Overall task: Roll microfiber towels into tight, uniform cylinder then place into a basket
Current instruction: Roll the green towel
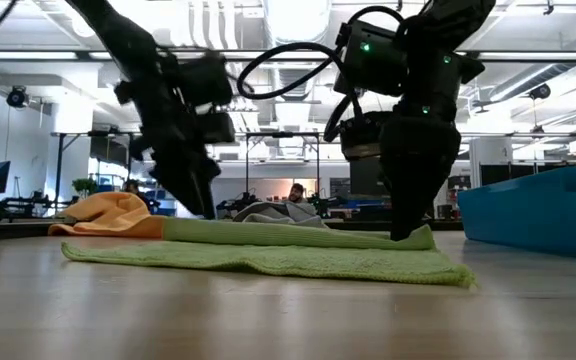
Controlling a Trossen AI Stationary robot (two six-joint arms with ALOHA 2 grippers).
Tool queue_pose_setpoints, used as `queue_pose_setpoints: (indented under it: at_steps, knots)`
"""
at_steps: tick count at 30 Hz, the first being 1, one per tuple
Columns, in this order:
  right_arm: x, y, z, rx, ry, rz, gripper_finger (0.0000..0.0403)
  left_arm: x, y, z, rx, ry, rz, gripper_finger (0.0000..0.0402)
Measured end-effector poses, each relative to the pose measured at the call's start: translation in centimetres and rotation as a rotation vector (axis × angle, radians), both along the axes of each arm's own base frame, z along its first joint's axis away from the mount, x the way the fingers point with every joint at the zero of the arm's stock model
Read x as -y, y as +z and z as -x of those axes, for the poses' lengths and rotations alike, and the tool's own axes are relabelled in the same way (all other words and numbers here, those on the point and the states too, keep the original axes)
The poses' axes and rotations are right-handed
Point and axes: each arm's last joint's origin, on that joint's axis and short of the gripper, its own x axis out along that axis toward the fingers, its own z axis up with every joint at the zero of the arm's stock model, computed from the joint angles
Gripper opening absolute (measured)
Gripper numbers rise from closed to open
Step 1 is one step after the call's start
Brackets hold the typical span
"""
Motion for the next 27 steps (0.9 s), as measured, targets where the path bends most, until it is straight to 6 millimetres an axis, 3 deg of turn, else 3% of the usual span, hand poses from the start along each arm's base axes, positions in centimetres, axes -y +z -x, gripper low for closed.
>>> queue_pose_setpoints:
  at_steps: [5, 14, 17, 22, 27]
  knots:
    - [0.0, 0.1, -0.1, -0.005, 0.000, 0.001, 0.0146, 0.3, -1.3, -0.2, -0.034, -0.108, 0.059, 0.0193]
    - [0.1, 0.1, -0.1, -0.009, -0.025, -0.001, 0.0105, 0.5, -2.0, -0.3, -0.058, -0.113, 0.060, 0.0187]
    - [0.1, 0.1, -0.1, -0.009, -0.025, 0.001, 0.0089, 0.5, -2.1, -0.2, -0.060, -0.113, 0.059, 0.0146]
    - [0.0, 0.1, -0.2, 0.001, 0.000, 0.008, 0.0056, 1.4, -2.9, 0.1, -0.109, -0.142, 0.143, 0.0023]
    - [0.1, 0.6, -0.4, -0.004, 0.071, 0.055, 0.0015, 1.5, -2.4, 0.0, -0.135, -0.122, 0.071, 0.0007]
